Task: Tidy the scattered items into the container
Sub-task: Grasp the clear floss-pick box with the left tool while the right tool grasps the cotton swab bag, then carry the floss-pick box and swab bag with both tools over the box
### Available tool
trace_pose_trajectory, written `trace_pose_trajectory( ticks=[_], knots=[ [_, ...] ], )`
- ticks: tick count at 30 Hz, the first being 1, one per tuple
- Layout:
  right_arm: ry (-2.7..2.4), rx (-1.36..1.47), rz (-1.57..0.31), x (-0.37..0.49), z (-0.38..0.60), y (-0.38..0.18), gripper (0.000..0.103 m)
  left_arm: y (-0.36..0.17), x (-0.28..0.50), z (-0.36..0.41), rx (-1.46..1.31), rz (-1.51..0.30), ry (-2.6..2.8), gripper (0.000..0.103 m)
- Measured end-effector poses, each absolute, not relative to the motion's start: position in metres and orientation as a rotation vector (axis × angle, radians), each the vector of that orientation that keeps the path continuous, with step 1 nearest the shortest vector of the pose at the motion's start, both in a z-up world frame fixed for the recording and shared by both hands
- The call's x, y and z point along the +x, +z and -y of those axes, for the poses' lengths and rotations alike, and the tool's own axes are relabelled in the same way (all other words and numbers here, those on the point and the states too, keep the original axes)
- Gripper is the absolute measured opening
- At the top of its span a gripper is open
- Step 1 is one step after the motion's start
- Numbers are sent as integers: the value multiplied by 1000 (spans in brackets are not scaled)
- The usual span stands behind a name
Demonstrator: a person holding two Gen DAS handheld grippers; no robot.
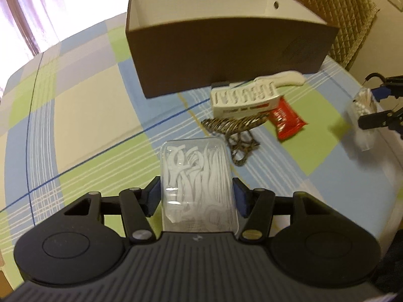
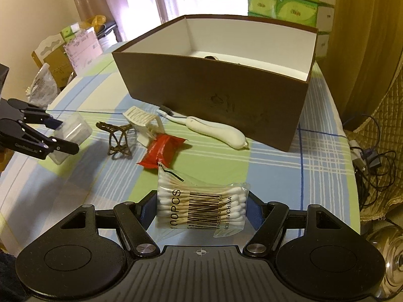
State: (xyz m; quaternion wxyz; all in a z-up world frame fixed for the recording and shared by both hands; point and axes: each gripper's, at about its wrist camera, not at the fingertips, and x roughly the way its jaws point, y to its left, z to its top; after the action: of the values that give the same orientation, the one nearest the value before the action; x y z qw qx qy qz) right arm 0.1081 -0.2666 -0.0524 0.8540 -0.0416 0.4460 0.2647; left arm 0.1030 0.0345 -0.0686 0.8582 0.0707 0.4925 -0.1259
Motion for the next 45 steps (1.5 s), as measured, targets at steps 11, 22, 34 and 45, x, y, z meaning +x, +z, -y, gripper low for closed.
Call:
trace_pose_trajectory(
  ticks=[11, 22, 34, 45],
  knots=[
    [548, -77, -925, 91, 272, -46, 73, -39, 87, -24, 141, -957, -279, 54],
    [551, -42, -908, 82, 279, -39, 73, -23, 80, -16, 122, -920, -305, 54],
    [595, -43, -843, 99, 278, -17, 73, -3, 97, -13, 121, -871, -312, 54],
    [629, -103, -728, 158, 279, 19, 73, 28, 154, -12, 177, -791, -312, 54]
  ],
)
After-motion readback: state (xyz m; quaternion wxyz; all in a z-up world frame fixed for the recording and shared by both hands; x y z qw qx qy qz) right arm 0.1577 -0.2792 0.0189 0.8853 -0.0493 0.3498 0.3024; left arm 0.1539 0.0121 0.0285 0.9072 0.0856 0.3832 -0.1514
